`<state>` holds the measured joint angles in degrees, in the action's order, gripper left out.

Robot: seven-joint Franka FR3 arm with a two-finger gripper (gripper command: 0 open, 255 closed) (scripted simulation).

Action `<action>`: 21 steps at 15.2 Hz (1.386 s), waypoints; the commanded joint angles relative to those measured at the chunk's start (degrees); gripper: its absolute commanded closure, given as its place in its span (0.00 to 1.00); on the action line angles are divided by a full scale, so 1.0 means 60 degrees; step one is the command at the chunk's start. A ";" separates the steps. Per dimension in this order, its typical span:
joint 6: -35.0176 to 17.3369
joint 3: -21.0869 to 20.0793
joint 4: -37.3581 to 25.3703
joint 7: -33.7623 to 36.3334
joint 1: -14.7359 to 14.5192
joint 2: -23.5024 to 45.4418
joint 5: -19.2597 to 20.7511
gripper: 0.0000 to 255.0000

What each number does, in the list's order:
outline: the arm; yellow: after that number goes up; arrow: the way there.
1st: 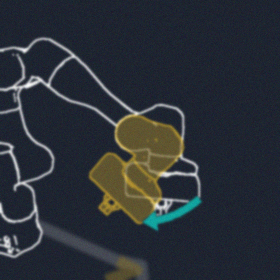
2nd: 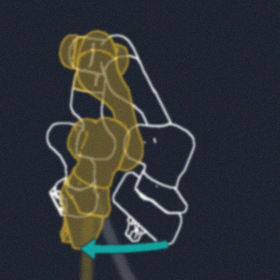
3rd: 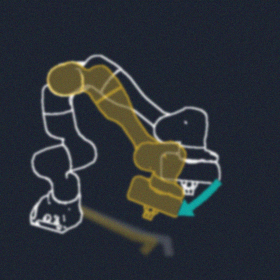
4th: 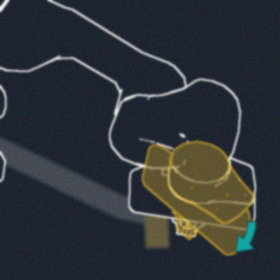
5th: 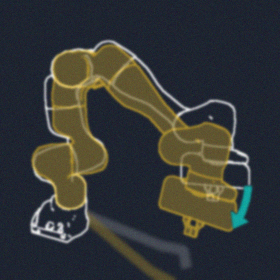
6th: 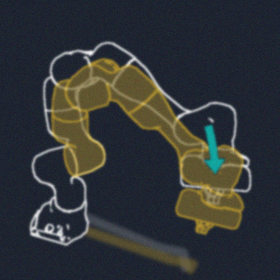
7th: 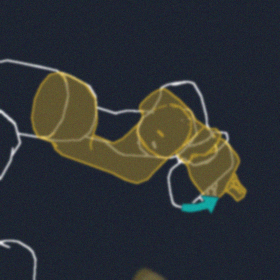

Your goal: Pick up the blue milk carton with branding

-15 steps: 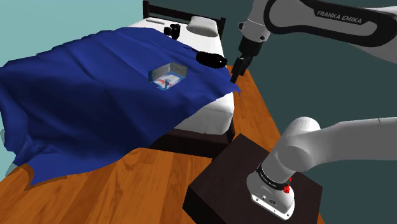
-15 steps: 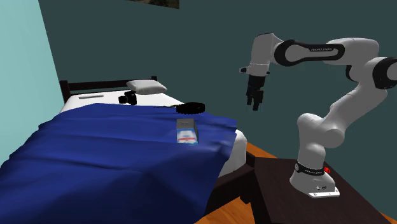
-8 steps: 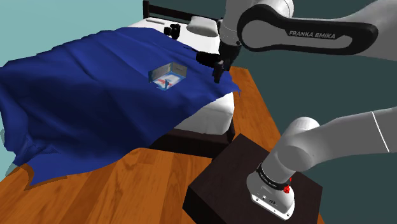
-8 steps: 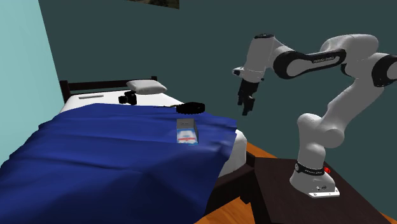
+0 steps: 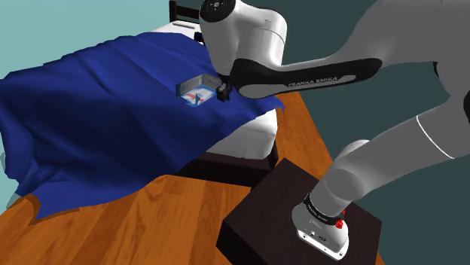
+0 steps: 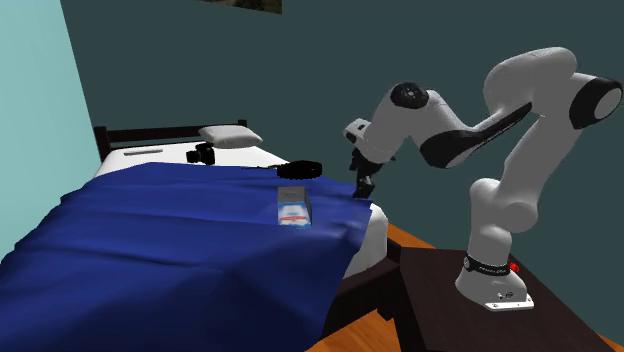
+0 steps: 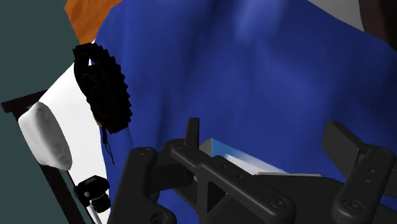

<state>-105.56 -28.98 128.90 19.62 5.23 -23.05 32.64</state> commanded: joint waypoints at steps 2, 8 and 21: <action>0.0617 -0.1364 -0.0856 0.1568 0.0486 0.1664 0.1983 0.00; 0.3967 -0.2702 -0.2939 0.3871 -0.0083 0.5937 0.6435 0.00; 0.5626 -0.1864 -0.4010 0.4813 -0.1518 0.8618 0.8671 0.00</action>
<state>-71.84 -40.19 104.83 48.32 -3.81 28.49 84.64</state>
